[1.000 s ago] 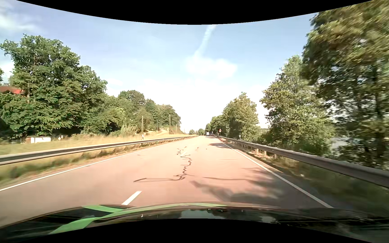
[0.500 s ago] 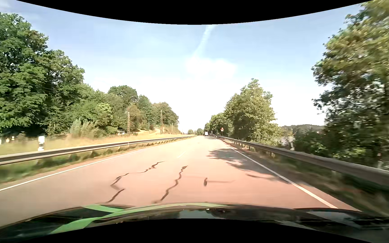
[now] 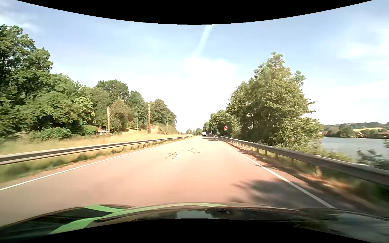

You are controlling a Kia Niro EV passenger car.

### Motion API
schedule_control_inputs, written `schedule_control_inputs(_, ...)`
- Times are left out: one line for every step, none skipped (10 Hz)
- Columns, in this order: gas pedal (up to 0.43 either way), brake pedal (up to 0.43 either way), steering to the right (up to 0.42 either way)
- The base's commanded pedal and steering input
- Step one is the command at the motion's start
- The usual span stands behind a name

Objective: Follow the waypoints while adhering to traffic rules and regulations

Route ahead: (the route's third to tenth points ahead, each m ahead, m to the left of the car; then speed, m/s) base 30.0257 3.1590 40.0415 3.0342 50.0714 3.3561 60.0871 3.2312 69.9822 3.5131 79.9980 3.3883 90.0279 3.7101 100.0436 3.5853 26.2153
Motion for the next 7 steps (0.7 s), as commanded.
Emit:
schedule_control_inputs(0.268, 0.000, 0.001)
schedule_control_inputs(0.260, 0.000, 0.000)
schedule_control_inputs(0.260, 0.000, 0.000)
schedule_control_inputs(0.248, 0.000, 0.000)
schedule_control_inputs(0.240, 0.000, 0.000)
schedule_control_inputs(0.240, 0.000, 0.000)
schedule_control_inputs(0.240, 0.000, 0.000)
